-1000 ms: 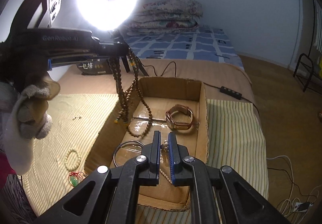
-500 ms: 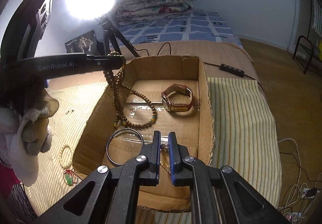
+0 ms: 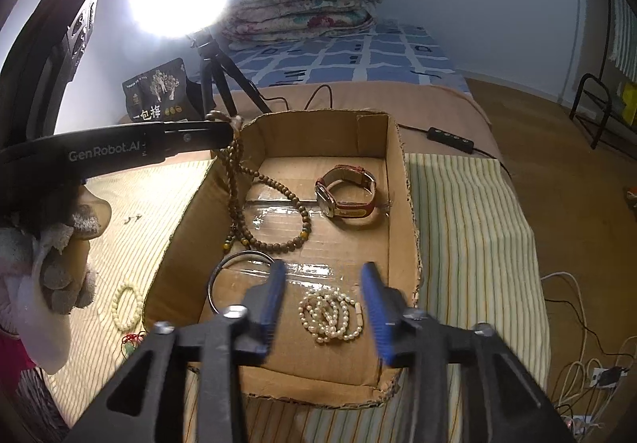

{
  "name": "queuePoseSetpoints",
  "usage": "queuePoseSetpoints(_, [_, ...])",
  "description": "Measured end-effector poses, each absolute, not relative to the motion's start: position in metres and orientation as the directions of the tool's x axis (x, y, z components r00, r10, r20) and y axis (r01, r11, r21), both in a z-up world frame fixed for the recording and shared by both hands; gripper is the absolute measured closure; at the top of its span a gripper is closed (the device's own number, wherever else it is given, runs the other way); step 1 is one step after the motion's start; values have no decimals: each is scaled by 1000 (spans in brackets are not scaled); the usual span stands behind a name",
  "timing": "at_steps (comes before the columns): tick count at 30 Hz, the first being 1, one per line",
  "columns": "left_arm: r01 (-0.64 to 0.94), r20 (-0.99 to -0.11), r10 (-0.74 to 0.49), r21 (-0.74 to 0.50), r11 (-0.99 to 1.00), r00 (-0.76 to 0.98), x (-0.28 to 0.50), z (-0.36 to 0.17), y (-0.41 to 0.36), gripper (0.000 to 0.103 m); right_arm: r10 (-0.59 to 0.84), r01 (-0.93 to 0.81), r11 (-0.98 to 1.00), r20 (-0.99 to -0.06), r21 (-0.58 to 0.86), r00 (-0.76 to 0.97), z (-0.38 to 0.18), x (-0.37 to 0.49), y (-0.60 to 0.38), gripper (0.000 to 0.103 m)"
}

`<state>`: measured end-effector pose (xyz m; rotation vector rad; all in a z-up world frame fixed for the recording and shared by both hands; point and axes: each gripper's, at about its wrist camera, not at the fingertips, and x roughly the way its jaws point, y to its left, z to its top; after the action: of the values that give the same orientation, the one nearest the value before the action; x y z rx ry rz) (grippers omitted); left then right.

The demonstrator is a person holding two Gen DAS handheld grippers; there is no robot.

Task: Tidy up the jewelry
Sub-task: 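Open the right tool to drop the pearls in the box while the left tool releases the wooden beads, then move both open tools back toward the cream bracelet and pearl earrings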

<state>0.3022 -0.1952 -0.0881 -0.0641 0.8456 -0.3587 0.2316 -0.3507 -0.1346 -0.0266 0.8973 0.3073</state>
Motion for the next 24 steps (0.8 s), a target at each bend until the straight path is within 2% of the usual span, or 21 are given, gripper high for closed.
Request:
queuePoseSetpoints(1, [286, -717, -335, -194, 938, 611, 301, -87, -194, 59, 245, -272, 958, -770, 96, 589, -133, 230, -350, 38])
queuePoseSetpoints(5, [301, -712, -336, -182, 936, 616, 294, -82, -192, 51, 230, -266, 961, -755, 76, 615, -126, 224, -346, 21])
queuePoseSetpoints(7, [310, -707, -340, -177, 934, 620, 290, -79, -190, 43, 222, -262, 963, -748, 68, 625, -122, 221, -345, 13])
queuePoseSetpoints(9, [319, -699, -347, -176, 931, 626, 286, -75, -188, 38, 224, -263, 962, -742, 66, 632, -118, 218, -343, 12])
queuePoseSetpoints(16, [314, -681, -343, -172, 934, 647, 274, -63, -164, 38, 215, -264, 963, -731, 50, 648, -108, 205, -335, 6])
queuePoseSetpoints(24, [273, -663, -299, -147, 951, 686, 259, -56, -113, 38, 256, -296, 952, -717, 72, 648, -100, 182, -318, 5])
